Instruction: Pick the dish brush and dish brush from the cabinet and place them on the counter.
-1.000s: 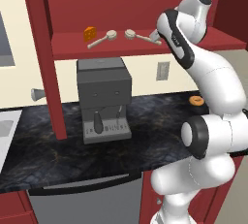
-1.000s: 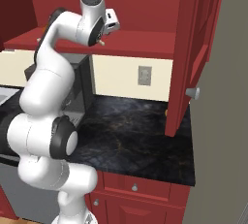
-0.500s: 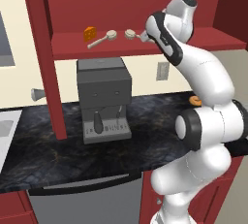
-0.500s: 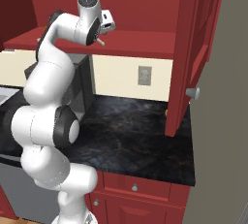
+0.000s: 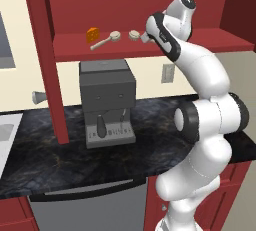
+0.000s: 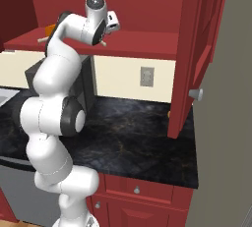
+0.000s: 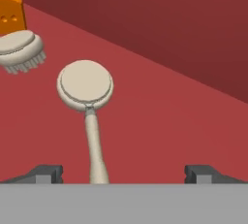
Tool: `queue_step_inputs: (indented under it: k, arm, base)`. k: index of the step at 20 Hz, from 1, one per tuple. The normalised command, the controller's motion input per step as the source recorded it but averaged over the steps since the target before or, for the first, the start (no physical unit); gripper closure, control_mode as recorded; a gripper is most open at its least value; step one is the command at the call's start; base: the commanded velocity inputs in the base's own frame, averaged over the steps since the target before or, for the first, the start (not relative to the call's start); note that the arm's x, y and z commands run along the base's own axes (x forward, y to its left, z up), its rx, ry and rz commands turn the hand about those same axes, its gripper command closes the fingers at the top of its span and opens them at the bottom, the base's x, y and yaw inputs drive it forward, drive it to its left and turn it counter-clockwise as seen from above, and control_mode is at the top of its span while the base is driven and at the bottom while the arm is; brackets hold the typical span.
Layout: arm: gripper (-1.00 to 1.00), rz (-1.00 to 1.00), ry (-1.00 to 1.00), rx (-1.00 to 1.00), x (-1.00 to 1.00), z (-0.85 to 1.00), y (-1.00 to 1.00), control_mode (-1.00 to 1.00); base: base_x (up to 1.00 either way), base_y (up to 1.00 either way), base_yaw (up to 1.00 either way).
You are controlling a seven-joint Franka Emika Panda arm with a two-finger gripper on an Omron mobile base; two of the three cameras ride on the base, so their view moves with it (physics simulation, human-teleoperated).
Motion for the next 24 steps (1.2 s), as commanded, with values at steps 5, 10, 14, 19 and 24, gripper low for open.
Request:
queue_step_inputs:
  k: [5, 10, 14, 19, 24]
  arm:
    - [-1.0, 0.0, 0.04, 0.0, 0.05, -0.06, 0.1, -1.0]
    - [-1.0, 0.0, 0.09, 0.0, 0.0, -0.17, 0.11, -1.0]
    - [-1.0, 0.0, 0.08, 0.0, 0.06, -0.21, 0.02, -1.0]
    - [1.0, 0.0, 0.06, 0.0, 0.05, -0.09, 0.03, -1.0]
    - [1.0, 0.0, 0.0, 0.0, 0.0, 0.0, 0.0, -1.0]
  base:
    - [0.0, 0.0, 0.0]
    - [0.0, 0.0, 0.0]
    - [0.0, 0.0, 0.0]
    - [0.0, 0.0, 0.0]
    - [0.0, 0.0, 0.0]
